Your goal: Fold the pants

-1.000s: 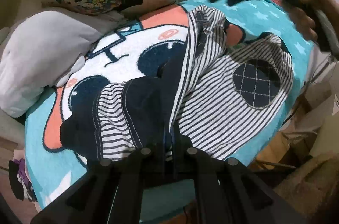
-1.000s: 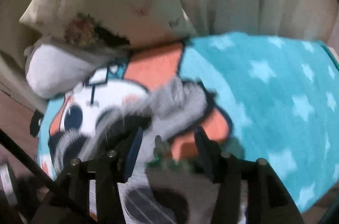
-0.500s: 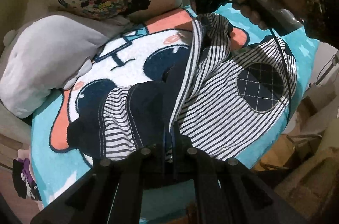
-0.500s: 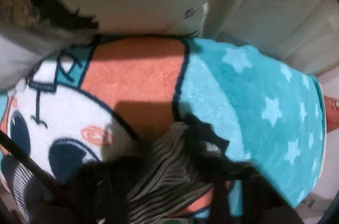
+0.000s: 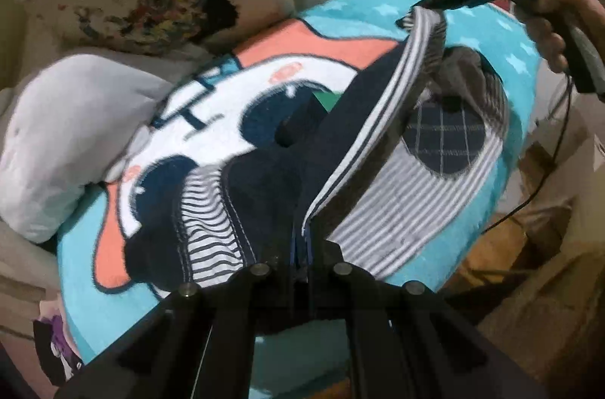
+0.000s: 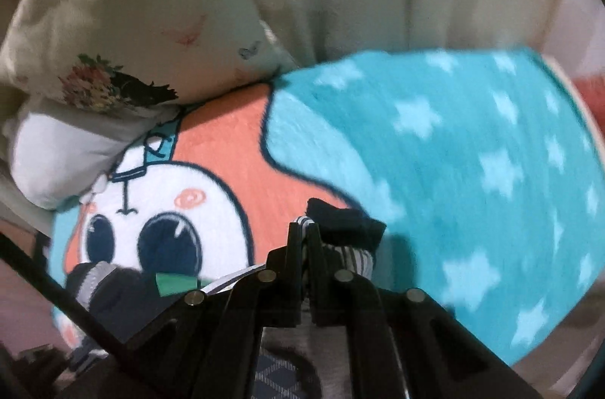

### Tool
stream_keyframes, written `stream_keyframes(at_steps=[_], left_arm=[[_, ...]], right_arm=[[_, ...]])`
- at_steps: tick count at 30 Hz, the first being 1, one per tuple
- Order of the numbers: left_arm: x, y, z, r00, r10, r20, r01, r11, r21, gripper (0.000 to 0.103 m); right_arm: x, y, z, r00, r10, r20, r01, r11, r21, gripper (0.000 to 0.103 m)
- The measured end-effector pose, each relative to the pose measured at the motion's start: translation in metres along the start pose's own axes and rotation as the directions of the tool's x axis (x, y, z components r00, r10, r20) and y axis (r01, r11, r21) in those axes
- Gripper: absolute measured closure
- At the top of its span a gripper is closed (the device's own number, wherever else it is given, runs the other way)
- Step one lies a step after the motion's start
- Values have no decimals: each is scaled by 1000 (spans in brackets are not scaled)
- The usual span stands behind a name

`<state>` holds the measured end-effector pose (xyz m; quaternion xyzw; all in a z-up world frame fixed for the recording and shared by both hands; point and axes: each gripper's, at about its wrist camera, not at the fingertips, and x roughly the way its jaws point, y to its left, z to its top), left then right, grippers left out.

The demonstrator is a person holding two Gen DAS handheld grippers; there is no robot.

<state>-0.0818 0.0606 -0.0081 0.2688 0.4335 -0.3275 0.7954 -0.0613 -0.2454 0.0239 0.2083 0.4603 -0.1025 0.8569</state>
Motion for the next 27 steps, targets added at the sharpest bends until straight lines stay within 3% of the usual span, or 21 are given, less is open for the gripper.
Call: stream_keyframes(at_steps=[9,15,18,20,21,22,26,27], left_arm=[[24,-7,-28,988,-116,-103,117,993,0,96],[16,9,-32,975,-195,-107,188,979,-74,86],[0,21,-38,973,-212,-94,202,974,-103,86],[-7,30,-40,973,-214,-87,201,971,-131,81],[-12,35,-41,975,-207,-81,193,970,-150,78],[-15,40,-42,977,-200,-75,185,969,-166,74],[-23,61,-42,980,-193,-45,174,948,-268,73],[-25,67,-41,980,-197,-32,178,935,-308,73]], right_arm=[[-2,-74,-81,999,15,-28,-7,969,245,96],[-13,-99,-107,998,-55,-25,60,949,311,97],[-38,-89,-100,988,-142,52,124,959,256,89],[-50,-82,-90,987,-119,112,89,967,239,67],[-54,-79,-84,986,-99,138,64,970,235,45],[-56,-76,-79,985,-77,157,40,973,228,35],[-36,-61,-64,991,-41,128,15,979,203,35],[-26,-59,-62,994,-44,103,23,981,193,39]])
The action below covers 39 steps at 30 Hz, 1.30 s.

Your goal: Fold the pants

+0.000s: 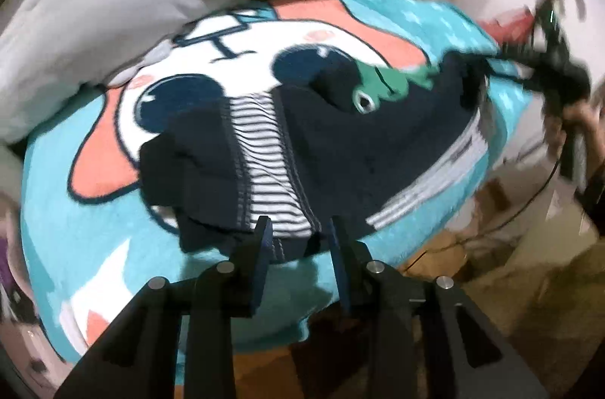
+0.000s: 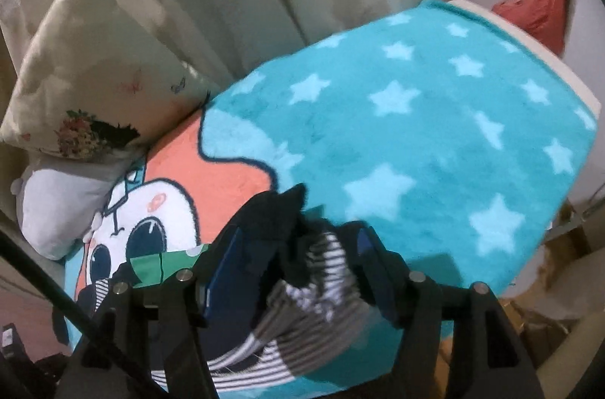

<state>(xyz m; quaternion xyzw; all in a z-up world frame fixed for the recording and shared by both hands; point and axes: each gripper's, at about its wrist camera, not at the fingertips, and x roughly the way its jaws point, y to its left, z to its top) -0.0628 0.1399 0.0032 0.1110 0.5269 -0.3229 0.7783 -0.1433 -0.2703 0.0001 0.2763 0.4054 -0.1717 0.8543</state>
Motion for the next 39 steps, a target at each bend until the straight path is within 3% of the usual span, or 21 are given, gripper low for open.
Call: stream_keyframes(at_steps=[1,2,3,9,15,17,19,22,27,30,33,36,39], left_arm=[[-1,4,3,1000,-8,7,8,1000,-29,73],[-2,8,5,1000,-18,17,19,998,-63,73],[-4,12,7,999,-27,28,29,995,-91,73],[-12,32,17,991,-96,90,113,970,-216,71],[-2,36,25,993,-89,81,104,971,-216,71],[2,35,25,993,-87,74,101,972,-212,71],[5,35,25,995,-81,65,93,973,-213,71],[5,39,23,995,-76,67,89,969,-230,71],[2,50,19,996,-51,77,70,958,-277,71],[2,57,16,997,-23,77,46,950,-309,66],[11,67,10,998,36,55,-14,933,-360,62],[26,87,-4,1000,22,19,-11,888,-461,62],[35,106,-21,1000,-4,3,5,837,-547,62]], right_arm=[[9,3,-3,1000,-16,-23,16,1000,-9,67],[18,4,-5,998,-30,-60,29,999,-15,86],[21,3,-7,996,-40,-77,39,999,-6,94],[-11,-20,-21,999,-2,-36,4,998,70,94],[-10,-64,-32,998,19,-63,-5,978,209,94],[-1,-78,-36,997,28,-75,-8,965,261,87],[4,-87,-38,996,15,-82,9,957,289,66],[-6,-91,-39,999,11,-52,6,949,315,63],[-32,-78,-22,996,-87,34,77,967,242,62],[-33,-54,-15,996,-72,56,63,987,148,62],[-14,-27,-16,999,-36,14,35,998,49,62],[9,-16,-18,999,-26,-33,27,999,20,62],[28,-16,-16,994,-69,-81,68,998,-9,62]])
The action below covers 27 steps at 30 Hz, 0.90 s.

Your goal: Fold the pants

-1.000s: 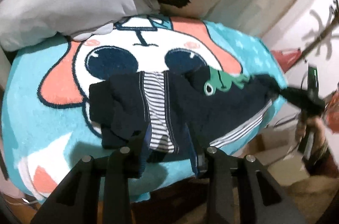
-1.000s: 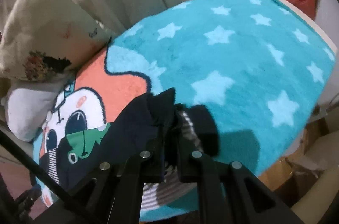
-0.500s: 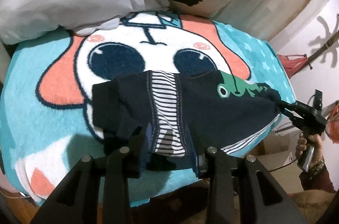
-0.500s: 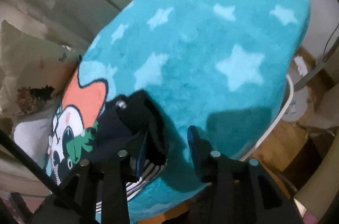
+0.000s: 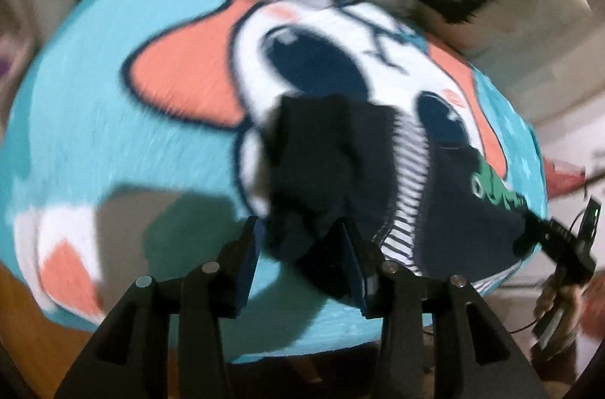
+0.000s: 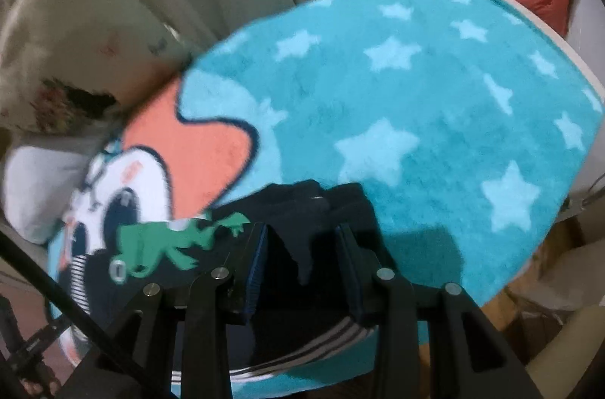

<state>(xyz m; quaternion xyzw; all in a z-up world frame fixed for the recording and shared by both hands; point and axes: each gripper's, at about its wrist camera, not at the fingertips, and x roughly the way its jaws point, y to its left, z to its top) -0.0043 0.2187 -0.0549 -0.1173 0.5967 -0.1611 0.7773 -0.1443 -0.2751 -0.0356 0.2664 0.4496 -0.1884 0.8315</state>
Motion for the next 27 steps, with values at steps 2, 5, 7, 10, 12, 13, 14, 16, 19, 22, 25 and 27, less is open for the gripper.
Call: stream_keyframes(at_steps=[2,5,7,10,12,13,14,16,19,22,25,27], left_arm=[[1,17,-3,999,-36,-4,36,997,-71,62],[-5,25,-4,998,-59,9,60,993,-101,62],[-7,24,-5,999,-43,14,44,996,-82,61],[-9,24,-7,999,-30,19,32,997,-71,61],[-14,26,-7,1000,-12,26,14,998,-64,61],[-18,27,-6,999,-4,33,6,998,-60,61],[-21,28,-4,999,0,44,2,998,-58,61],[-33,30,-2,998,-15,67,19,998,-52,61],[-49,22,3,994,-34,99,35,999,-2,61],[-50,2,11,995,-43,86,37,997,62,59],[-38,-27,19,996,-73,42,67,989,129,59],[-28,-50,24,996,-85,10,82,980,184,59]], right_arm=[[-1,2,3,1000,-19,6,19,1000,-15,62],[-14,14,8,997,-50,51,52,997,-49,62],[-21,31,11,994,-71,82,77,994,-74,56],[-26,60,11,992,-63,105,74,992,-106,50],[-26,78,8,995,-37,96,52,986,-161,47],[-25,83,6,995,-34,97,52,981,-188,47],[-26,85,3,994,-38,99,58,978,-202,47],[-27,75,3,994,-50,99,67,983,-171,47],[-33,38,4,993,-69,95,74,996,-41,47],[-41,1,3,989,-103,106,96,993,70,47],[-47,-21,-5,989,-80,123,66,991,114,46],[-47,-30,-9,991,-18,131,0,991,133,42]])
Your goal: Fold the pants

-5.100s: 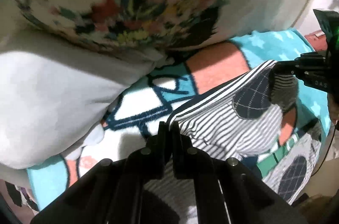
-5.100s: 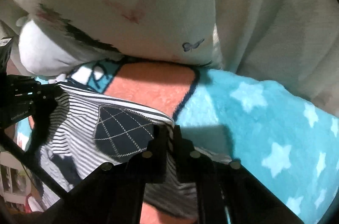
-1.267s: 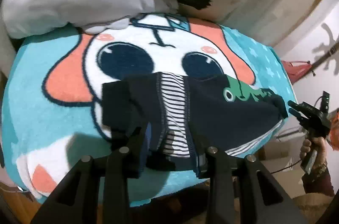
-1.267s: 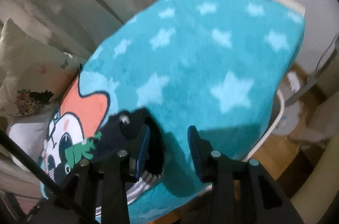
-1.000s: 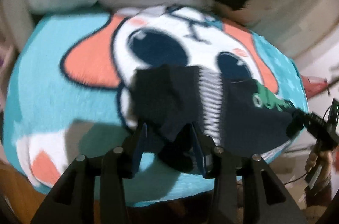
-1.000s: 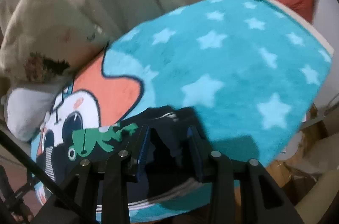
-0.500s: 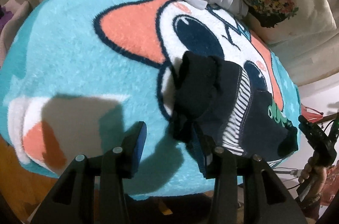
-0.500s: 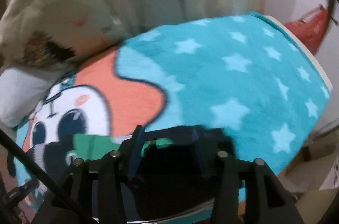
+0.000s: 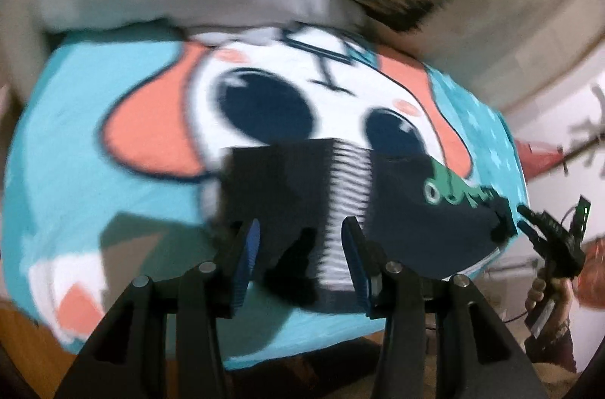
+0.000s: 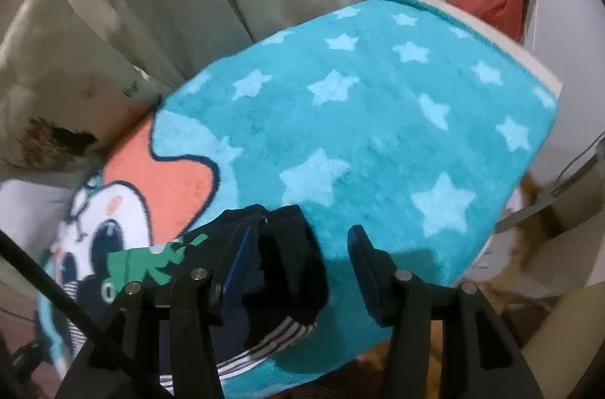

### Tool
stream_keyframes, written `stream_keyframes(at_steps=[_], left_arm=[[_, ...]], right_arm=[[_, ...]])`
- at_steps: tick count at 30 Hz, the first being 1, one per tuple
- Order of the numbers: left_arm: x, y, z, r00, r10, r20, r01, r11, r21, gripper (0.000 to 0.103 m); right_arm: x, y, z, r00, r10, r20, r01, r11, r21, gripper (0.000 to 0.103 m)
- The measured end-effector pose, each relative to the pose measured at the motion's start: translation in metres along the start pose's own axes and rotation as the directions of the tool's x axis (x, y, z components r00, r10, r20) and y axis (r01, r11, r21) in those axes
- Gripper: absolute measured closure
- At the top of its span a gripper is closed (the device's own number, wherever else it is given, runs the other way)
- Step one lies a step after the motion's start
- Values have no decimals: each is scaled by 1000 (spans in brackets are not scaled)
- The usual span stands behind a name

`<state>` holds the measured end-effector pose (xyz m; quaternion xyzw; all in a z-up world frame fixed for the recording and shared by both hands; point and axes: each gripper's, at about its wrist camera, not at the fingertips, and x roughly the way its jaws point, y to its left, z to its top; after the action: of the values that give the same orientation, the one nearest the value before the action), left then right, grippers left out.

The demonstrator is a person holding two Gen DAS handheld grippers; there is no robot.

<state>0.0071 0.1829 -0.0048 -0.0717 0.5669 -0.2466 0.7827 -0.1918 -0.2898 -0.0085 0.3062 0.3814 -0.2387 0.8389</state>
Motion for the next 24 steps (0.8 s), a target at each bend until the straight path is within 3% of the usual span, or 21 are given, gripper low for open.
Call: stream_keyframes(at_steps=[4,7,12,17,20,22,24], left_arm=[[23,-54,22,999,-24,-35,30,986,163,59],[45,-99,40,996,-62,-68,78,958,276,51],[98,-166,62,974,-125,-187,193,893,407,51],[149,-232,57,952,-92,-293,243,809,536,51],[177,-259,45,933,-58,-356,275,755,595,51],[189,-270,38,936,-9,-351,250,721,646,53],[191,-275,36,937,6,-349,242,708,663,64]], right_arm=[[14,-1,0,997,76,-31,-76,997,-7,35],[32,0,1,995,83,-57,-86,995,-41,34],[58,0,-1,987,116,-116,-124,990,-67,33],[66,5,0,975,179,-133,-190,978,-81,31],[70,9,1,964,216,-152,-231,970,-82,46],[72,10,1,958,236,-165,-252,964,-82,71],[73,7,2,942,282,-184,-296,954,-54,79]])
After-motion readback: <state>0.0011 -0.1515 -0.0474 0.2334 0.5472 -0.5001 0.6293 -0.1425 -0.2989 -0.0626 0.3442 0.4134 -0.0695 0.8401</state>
